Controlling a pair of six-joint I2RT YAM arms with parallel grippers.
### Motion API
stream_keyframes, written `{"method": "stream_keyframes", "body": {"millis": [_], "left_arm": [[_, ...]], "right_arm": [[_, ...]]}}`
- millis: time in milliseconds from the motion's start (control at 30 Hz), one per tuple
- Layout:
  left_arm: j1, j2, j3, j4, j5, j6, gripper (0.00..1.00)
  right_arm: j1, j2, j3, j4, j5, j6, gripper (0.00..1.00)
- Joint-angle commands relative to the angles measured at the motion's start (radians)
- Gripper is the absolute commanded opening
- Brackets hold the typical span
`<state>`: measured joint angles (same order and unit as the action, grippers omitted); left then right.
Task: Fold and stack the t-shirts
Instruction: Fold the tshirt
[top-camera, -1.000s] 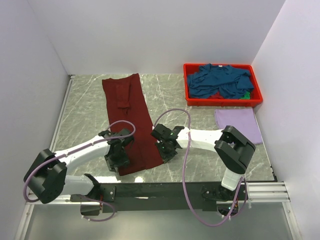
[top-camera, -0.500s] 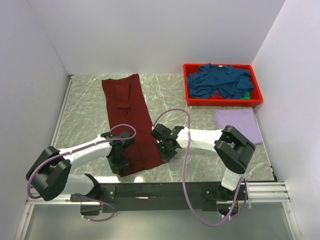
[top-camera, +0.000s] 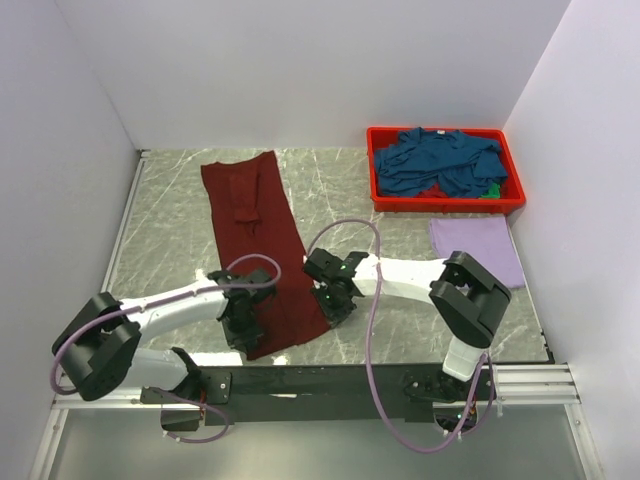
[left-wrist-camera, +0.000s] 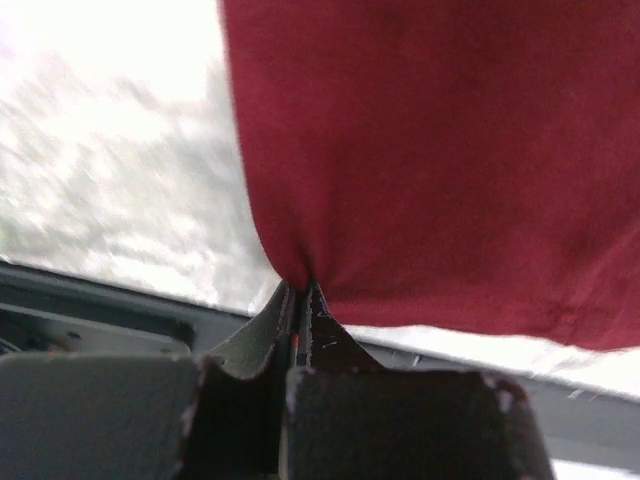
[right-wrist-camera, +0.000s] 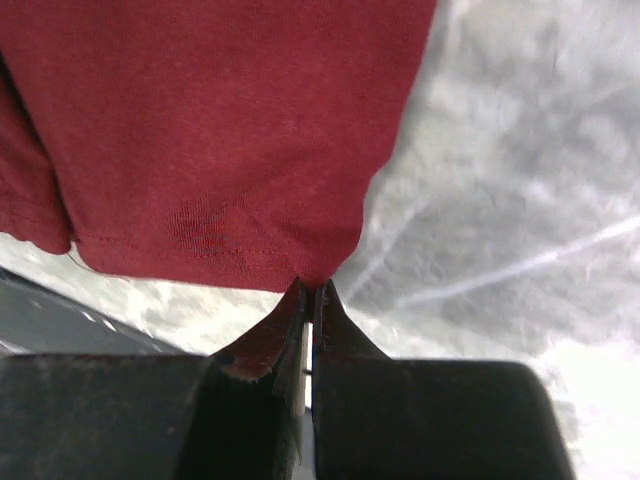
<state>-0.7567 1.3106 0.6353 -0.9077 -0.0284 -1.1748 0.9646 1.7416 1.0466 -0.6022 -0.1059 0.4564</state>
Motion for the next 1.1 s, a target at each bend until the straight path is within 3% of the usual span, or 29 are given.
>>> {"method": "stream_keyframes", "body": {"millis": [0,133,300,400,600,800,1067], "left_arm": [[-0.107,-0.039,-0.022,-0.091,0.042,-0.055,0.01],[-0.306,-0.100,0.021,-0.171,0.120,-0.150,0.01],[-0.354,-0.166,0.102,-0.209,0.147,-0.197,0.01],[-0.245,-0.169,0.185,-0.232,0.072,-0.088,0.00],[0.153,-0.099,0.326,-0.186,-0.134,0.151,0.01],[0.318,-0.004,0.375,-0.013,-0.214,0.222,0.00],[0.419,0.055,0.405,0.174,-0.261,0.305,0.01]], "right_arm": [[0.008,-0.089,-0.034,-0.143,-0.067,-0.051,0.00],[0.025,-0.196,-0.100,-0.260,-0.159,-0.079,0.00],[0.008,-0.266,0.019,-0.444,-0.109,-0.110,0.00],[-0.075,-0.231,0.192,-0.462,-0.068,-0.114,0.00],[-0.178,-0.047,0.525,-0.375,-0.023,-0.139,0.00],[-0.208,0.133,0.760,-0.260,0.000,-0.159,0.00],[-0.253,0.229,0.799,-0.073,0.011,-0.163,0.00]]}}
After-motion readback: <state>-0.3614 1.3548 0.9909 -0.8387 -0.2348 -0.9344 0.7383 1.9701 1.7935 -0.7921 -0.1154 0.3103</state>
